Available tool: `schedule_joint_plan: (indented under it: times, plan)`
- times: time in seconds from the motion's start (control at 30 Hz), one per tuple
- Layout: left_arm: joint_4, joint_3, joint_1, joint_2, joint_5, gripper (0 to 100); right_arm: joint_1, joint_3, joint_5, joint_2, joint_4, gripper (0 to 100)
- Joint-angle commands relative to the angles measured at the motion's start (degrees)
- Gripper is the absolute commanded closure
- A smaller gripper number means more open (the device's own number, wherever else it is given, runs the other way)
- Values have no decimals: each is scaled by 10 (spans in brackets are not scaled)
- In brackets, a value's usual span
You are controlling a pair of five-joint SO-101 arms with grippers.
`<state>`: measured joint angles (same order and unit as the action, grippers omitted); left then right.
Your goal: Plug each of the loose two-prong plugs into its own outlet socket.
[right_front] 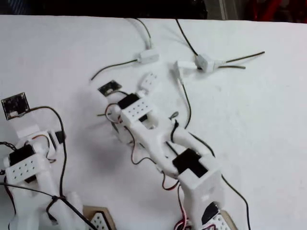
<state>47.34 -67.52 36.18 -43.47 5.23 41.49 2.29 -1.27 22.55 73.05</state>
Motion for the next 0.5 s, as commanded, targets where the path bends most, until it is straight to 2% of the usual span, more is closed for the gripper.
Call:
schedule_joint_plan:
  times: [0.0,0.13,0.47]
  plan:
    - [-11,33,-9,-16,-3,706,0,-3,6,1,-7,875]
    - [-11,33,-9,-16,-3,706,9,-3,6,1,-5,939]
    - [-11,33,-9,-16,-3,706,40,-5,6,33,5,943]
